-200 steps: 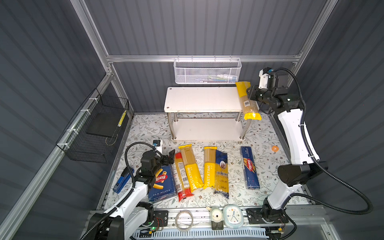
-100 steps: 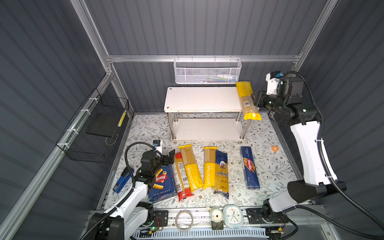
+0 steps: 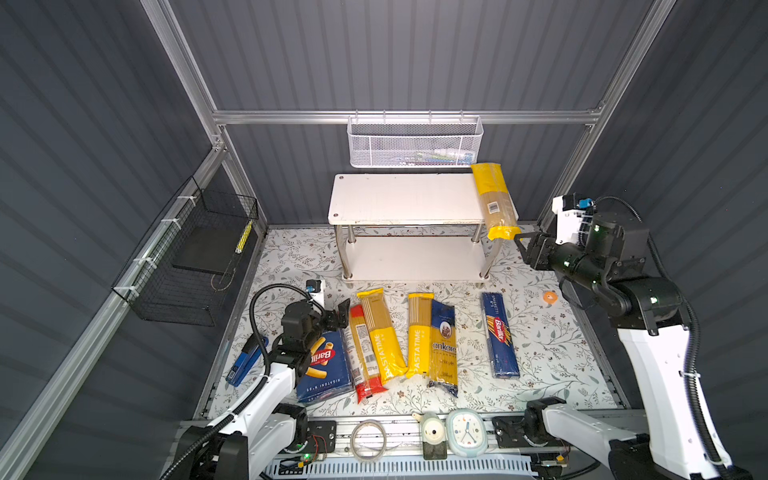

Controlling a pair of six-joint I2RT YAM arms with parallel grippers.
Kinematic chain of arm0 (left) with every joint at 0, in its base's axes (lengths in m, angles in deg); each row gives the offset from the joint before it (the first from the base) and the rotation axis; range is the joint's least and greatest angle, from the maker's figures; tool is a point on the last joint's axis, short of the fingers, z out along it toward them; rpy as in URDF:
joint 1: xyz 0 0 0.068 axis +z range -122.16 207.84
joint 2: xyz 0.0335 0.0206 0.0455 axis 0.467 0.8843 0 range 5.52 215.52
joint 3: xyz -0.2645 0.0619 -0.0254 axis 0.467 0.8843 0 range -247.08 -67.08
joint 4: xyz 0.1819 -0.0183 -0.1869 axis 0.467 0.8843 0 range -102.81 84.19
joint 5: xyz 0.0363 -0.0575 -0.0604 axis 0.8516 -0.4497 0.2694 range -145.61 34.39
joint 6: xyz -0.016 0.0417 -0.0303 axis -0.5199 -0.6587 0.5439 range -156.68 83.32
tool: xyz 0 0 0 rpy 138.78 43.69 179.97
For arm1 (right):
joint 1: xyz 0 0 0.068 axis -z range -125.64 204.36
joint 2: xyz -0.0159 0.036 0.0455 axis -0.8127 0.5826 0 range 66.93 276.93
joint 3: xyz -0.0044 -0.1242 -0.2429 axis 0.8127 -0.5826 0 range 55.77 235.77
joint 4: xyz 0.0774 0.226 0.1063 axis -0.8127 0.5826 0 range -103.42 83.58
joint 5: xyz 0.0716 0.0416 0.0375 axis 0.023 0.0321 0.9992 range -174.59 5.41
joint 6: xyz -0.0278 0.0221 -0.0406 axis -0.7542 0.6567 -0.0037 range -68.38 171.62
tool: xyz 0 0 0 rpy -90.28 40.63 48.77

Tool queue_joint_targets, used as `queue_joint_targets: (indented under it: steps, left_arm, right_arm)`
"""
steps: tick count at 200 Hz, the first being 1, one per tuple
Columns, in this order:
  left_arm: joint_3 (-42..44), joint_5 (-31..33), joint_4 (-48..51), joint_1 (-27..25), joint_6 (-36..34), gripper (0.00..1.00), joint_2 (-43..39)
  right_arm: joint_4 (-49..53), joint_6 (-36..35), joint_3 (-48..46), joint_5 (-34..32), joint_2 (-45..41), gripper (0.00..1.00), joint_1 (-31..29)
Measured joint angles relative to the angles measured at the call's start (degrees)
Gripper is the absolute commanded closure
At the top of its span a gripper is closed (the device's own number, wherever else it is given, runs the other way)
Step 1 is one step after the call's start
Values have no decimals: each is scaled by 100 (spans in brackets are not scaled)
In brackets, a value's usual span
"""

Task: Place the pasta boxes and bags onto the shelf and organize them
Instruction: 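Lay the bag on the top shelf and open the right gripper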

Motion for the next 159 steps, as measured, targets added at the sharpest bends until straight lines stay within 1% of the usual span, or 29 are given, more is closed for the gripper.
queue_joint_targets:
  steps: [70, 138, 159]
  left_arm:
    - [0, 2, 0, 0, 0, 0, 0]
    - [0, 2, 0, 0, 0, 0, 0]
    - [0, 2, 0, 0, 0, 0, 0]
  right_arm:
    - [-487, 179, -269, 599, 404, 48, 0]
    - [-758, 260, -302, 780, 592, 46, 0]
    - [-841, 293, -302, 927, 680, 46, 0]
